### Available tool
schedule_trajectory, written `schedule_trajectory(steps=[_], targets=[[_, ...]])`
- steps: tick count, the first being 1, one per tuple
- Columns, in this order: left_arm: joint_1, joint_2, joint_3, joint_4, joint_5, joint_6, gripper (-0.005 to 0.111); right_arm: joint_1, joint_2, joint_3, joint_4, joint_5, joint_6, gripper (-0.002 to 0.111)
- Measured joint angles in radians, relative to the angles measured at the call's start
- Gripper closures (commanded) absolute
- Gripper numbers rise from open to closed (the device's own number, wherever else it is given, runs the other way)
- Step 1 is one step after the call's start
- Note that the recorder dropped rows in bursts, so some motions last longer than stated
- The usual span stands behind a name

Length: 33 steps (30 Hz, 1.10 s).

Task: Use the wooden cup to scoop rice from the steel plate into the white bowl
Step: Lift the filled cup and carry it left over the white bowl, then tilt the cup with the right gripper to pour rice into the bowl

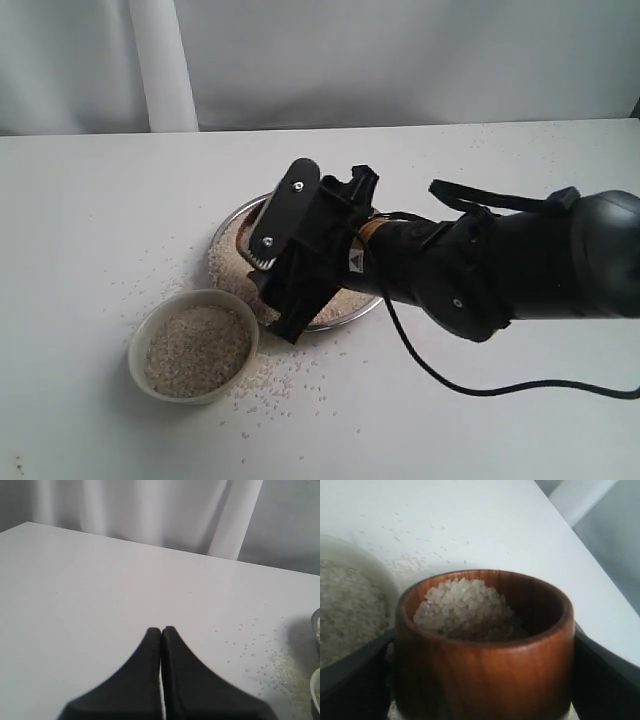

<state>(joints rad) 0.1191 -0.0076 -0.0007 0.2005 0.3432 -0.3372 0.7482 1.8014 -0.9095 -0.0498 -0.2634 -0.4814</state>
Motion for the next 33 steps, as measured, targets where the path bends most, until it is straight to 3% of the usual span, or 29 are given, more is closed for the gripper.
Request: schedule_trajectory(steps=[6, 9, 16, 33], targets=[[0.0, 0.0, 0.0, 0.0, 0.0, 0.0, 0.107, 0.126, -0.027, -0.132, -0.028, 0.263, -0.261, 0.108], [0.0, 0.0, 0.0, 0.0, 0.0, 0.0, 0.107, 0.159, -0.025, -0.21, -0.081, 0.338, -0.288, 0.108], [0.0, 0.0, 0.0, 0.0, 0.0, 0.0, 0.107, 0.217, 0.043, -0.374, -0.431, 0.625, -0.301, 0.108], [0.0, 0.0, 0.0, 0.0, 0.0, 0.0, 0.107, 0.238, 0.157, -0.376, -0.694, 0.695, -0.299, 0.108]])
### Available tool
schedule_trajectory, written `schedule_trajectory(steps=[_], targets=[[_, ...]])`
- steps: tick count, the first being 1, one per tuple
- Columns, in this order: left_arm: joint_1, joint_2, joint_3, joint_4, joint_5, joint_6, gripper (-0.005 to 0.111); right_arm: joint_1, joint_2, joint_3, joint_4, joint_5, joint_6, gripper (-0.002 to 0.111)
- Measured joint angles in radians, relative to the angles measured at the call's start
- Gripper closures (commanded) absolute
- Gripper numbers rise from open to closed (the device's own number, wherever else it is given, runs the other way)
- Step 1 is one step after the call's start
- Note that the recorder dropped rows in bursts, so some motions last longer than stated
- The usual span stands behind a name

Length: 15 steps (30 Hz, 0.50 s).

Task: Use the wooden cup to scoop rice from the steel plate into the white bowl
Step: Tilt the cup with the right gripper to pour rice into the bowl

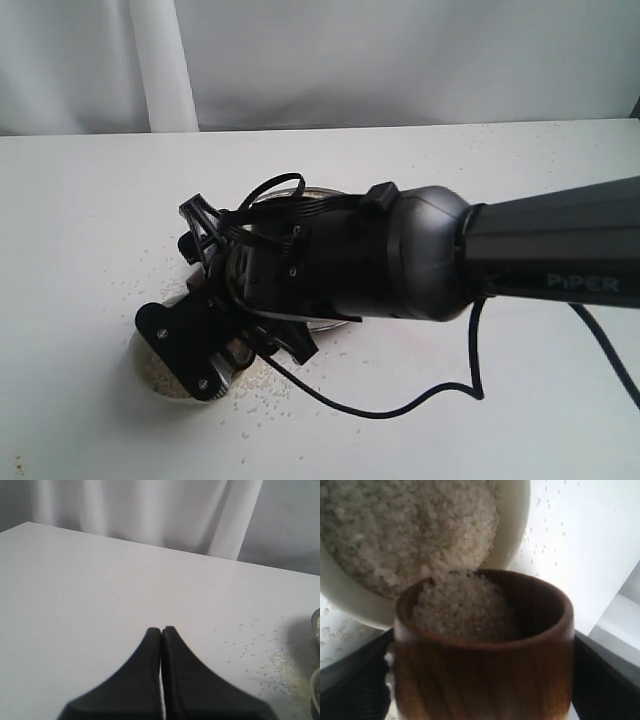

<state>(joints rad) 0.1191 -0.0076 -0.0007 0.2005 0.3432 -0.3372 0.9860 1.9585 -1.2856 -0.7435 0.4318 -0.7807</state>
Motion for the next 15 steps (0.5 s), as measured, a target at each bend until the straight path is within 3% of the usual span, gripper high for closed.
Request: schedule_trajectory(steps=[15], targets=[[0.0, 0.0, 0.0, 0.0, 0.0, 0.0, 0.107, 0.023, 0.005, 0.0, -0.083, 0.008, 0.0, 0.108]])
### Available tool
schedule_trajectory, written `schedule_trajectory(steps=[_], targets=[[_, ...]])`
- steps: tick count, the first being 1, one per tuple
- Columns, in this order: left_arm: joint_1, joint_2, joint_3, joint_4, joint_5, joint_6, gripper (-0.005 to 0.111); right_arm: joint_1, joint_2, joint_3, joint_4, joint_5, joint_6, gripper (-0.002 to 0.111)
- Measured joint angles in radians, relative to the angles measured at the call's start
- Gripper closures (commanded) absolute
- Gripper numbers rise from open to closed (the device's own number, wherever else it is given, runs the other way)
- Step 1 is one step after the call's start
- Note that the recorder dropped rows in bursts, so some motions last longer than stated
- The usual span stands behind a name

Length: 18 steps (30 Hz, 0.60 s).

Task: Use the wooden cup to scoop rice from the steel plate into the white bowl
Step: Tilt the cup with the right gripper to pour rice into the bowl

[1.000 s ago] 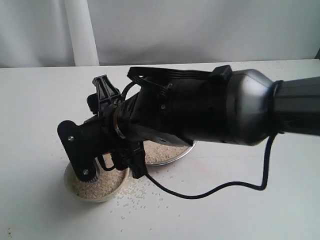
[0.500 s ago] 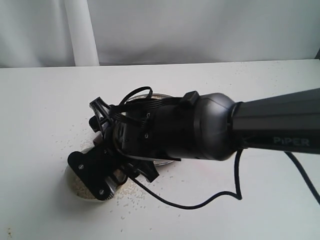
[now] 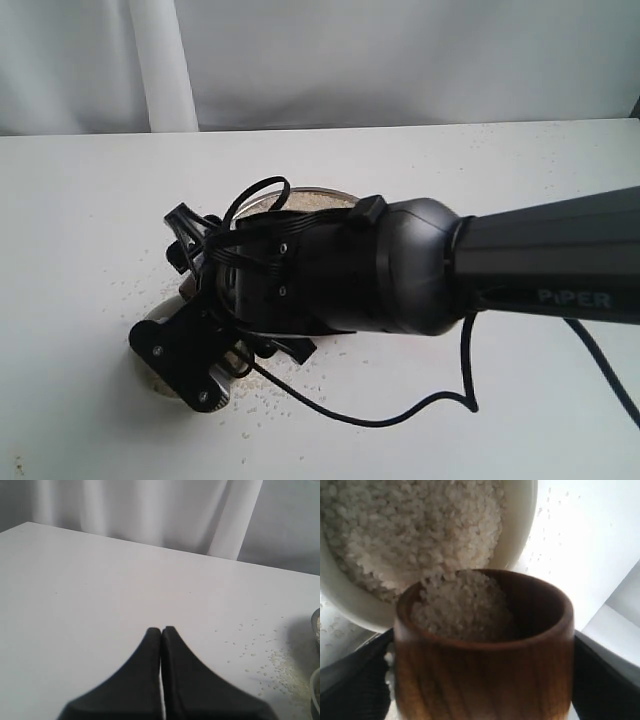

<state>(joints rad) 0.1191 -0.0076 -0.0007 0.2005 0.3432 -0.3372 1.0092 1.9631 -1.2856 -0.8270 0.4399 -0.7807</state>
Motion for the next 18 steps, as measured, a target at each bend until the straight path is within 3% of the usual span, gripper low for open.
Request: schedule_trajectory(steps=[18], targets=[[0.0, 0.0, 0.0, 0.0, 0.0, 0.0, 0.107, 0.017, 0.0, 0.0, -0.074, 0.028, 0.002, 0.108]])
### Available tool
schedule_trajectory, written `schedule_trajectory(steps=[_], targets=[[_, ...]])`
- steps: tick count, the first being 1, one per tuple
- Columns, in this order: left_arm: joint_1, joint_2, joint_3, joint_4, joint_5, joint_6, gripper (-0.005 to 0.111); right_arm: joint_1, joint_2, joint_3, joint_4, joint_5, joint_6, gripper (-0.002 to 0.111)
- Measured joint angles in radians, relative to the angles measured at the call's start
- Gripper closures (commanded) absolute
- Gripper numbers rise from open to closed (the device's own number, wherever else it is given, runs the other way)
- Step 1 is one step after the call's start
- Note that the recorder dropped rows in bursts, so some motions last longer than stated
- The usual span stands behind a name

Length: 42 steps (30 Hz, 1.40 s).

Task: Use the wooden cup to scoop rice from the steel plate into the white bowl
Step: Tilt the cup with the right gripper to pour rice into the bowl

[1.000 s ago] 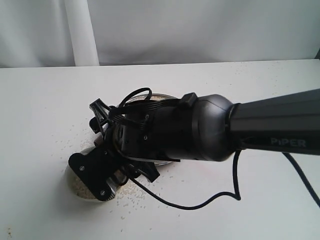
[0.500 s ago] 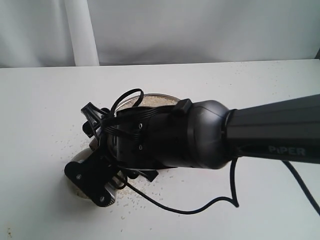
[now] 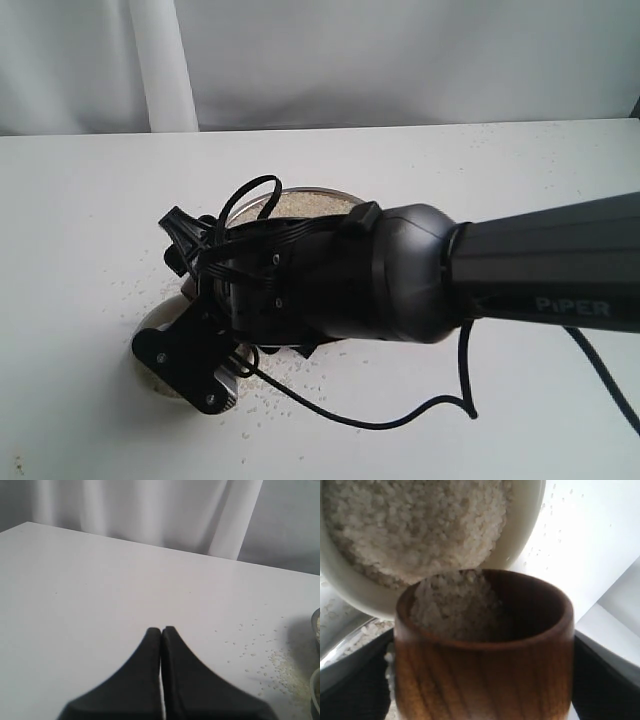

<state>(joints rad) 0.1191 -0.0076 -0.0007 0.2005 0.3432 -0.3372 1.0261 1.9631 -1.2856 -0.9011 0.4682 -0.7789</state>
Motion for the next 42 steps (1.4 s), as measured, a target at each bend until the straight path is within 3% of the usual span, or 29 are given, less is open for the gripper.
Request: schedule_trajectory(steps=[42], targets=[[0.0, 0.0, 0.0, 0.0, 0.0, 0.0, 0.107, 0.047, 0.0, -0.012, -0.126, 0.038, 0.0, 0.108]])
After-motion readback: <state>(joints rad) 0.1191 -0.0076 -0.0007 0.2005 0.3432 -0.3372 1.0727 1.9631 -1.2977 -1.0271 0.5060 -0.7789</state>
